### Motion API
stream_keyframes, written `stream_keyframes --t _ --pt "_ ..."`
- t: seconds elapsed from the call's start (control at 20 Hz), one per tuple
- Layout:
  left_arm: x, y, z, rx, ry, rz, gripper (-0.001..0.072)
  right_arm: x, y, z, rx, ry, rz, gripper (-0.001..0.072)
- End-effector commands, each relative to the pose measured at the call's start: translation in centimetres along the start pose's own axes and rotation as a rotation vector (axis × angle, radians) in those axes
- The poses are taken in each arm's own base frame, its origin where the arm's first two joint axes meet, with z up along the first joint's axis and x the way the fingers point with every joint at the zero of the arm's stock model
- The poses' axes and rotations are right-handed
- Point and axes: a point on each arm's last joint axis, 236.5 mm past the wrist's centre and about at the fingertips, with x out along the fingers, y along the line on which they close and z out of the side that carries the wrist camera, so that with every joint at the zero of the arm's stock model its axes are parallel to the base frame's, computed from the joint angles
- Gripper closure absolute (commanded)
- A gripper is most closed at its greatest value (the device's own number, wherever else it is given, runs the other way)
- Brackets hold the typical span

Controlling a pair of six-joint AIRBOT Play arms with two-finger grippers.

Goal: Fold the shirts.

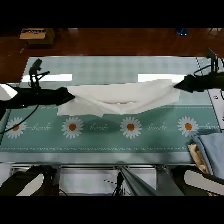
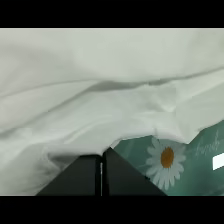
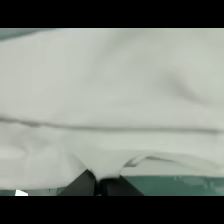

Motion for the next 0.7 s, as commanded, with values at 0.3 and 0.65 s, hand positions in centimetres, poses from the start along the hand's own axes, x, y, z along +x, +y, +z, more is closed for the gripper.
stream_keyframes --t 0.3,0.65 --pt "3.8 5.1 6.3 -0.254 -0.112 -0.153 0.0688 4.6 -3.3 6.7 0.087 -0.243 -0.107 0.0691" --pt "8.1 6.9 8.6 -0.301 -0.066 -0.193 0.0684 9.4 -4.3 6.6 0.089 -0.242 -0.138 0.0690"
